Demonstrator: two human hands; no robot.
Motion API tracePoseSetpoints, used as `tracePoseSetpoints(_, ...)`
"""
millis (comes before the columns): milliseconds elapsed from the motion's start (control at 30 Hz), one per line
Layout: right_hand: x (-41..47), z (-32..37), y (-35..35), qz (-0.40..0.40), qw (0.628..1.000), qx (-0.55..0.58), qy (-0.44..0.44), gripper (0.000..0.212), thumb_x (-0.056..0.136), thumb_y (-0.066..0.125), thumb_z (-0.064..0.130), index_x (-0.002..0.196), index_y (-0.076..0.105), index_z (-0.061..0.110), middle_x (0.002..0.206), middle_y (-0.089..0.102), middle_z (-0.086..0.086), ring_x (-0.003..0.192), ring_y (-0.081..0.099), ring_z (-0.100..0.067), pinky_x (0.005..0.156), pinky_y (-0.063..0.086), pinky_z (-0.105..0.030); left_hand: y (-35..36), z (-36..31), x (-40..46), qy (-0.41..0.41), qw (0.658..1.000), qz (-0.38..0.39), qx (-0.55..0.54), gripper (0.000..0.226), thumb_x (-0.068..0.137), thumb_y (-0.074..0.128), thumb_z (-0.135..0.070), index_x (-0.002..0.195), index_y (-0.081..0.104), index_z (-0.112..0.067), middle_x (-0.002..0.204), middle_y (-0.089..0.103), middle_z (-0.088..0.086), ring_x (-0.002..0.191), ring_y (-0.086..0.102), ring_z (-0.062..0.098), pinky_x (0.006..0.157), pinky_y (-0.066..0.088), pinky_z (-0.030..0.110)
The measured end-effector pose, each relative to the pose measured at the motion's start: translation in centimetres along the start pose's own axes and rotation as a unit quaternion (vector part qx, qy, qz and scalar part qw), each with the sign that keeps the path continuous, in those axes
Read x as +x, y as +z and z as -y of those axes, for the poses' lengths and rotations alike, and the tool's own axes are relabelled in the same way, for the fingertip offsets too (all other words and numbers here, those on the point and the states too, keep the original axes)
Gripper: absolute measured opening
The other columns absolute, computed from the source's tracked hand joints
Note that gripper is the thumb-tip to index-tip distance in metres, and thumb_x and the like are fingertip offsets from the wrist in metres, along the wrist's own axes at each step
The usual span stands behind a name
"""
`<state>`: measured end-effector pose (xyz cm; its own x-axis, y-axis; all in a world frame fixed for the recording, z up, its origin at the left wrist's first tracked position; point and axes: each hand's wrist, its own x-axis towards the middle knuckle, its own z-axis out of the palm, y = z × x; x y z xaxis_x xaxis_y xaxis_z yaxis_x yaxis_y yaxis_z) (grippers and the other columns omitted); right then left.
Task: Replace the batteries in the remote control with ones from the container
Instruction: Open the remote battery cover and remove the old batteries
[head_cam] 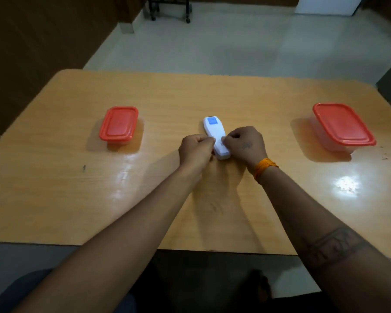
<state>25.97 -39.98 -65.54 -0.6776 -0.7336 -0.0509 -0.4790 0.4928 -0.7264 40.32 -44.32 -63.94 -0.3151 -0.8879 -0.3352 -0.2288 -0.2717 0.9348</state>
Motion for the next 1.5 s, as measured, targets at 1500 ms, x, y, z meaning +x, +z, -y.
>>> tracePoseSetpoints(1500, -10.7, -0.8, -2.8, 0.054, 0.922, 0.383, -0.006, 0.025, 0.099, 0.07, 0.024, 0.104, 0.078, 0.001, 0.096, 0.081, -0.017, 0.093, 0.077, -0.037, 0.08, 0.064, -0.05, 0.0, 0.8, -7.0, 0.037, 0.992, 0.054, -0.104, 0.017, 0.094, 0.074, -0.016, 0.108, 0.078, -0.007, 0.098, 0.081, 0.013, 0.084, 0.076, 0.026, 0.07, 0.062, 0.036)
